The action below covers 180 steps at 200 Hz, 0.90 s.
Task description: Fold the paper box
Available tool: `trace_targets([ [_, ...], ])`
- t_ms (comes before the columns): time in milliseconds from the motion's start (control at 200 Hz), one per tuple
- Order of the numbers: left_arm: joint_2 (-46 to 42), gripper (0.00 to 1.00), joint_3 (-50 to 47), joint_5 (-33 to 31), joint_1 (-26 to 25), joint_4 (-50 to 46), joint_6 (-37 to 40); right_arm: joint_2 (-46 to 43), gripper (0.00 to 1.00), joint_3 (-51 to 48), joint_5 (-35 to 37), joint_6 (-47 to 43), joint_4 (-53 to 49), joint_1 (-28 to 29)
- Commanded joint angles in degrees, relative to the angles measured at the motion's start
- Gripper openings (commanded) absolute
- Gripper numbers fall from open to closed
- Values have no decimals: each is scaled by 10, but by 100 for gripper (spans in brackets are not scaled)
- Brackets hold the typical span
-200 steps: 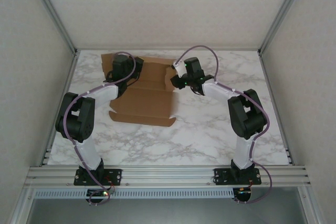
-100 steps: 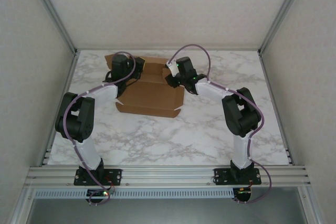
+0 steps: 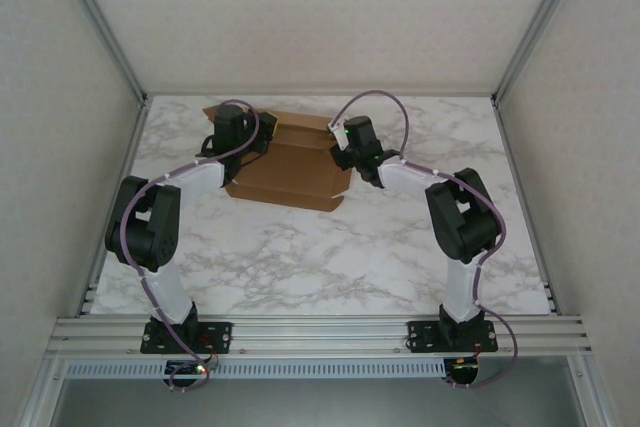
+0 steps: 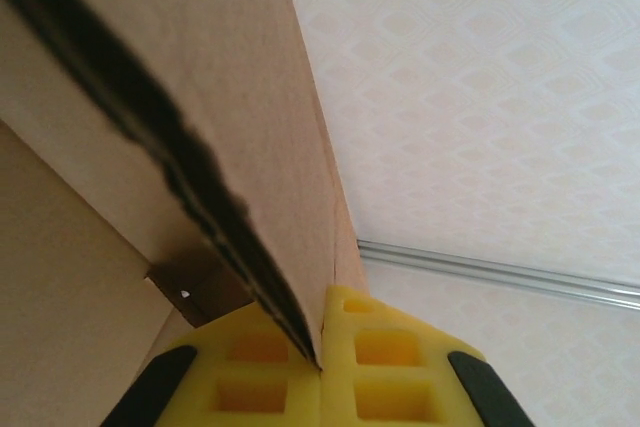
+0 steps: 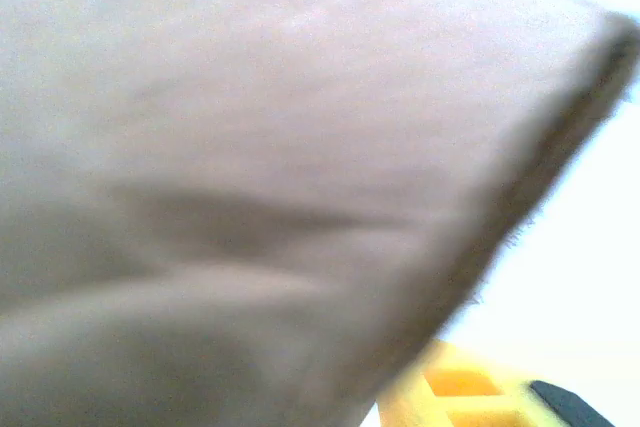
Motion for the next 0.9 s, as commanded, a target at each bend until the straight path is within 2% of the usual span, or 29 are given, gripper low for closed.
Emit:
trace_targets([
  [0, 9, 0, 21, 0, -7, -73, 9, -35, 34, -18, -13, 4, 48, -14],
  [125, 24, 0, 55, -19, -10, -105, 9, -46, 37, -33, -41, 13, 64, -25],
  [355, 41, 0, 94, -31, -13, -130, -7, -39, 49, -38, -28, 13, 79, -33],
  [551, 60, 0, 135, -32, -12, -174, -11, -50, 60, -83, -78, -28, 135, -35],
  [726, 89, 0, 181, -23, -12, -207, -27, -49, 62, -98, -96, -56, 153, -51],
  [896, 111, 0, 225, -35, -9, -244, -34, -25, 63, -68, -110, -54, 136, -65],
])
